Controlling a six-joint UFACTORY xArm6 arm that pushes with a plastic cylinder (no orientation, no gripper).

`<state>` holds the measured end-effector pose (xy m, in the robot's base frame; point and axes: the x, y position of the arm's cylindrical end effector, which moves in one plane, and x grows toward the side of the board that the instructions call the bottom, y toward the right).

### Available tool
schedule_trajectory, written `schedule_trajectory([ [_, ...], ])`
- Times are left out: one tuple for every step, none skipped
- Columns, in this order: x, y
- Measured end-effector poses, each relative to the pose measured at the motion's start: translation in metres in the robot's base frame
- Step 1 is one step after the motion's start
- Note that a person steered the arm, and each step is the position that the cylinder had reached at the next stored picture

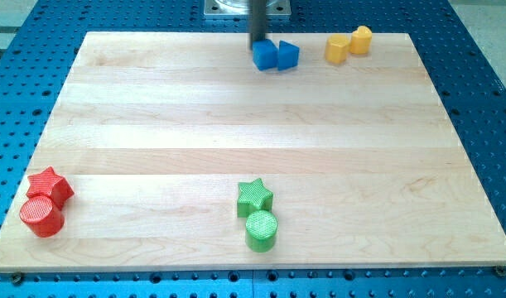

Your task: Push the blue blocks into the hexagon

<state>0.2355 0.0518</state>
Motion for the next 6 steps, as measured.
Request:
schedule_trajectory([
  [-0.01,-0.05],
  [-0.001,-0.093],
  [0.024,-0.093],
  [0.043,-0.07],
  [0.048,-0.008],
  [0.048,0.046],
])
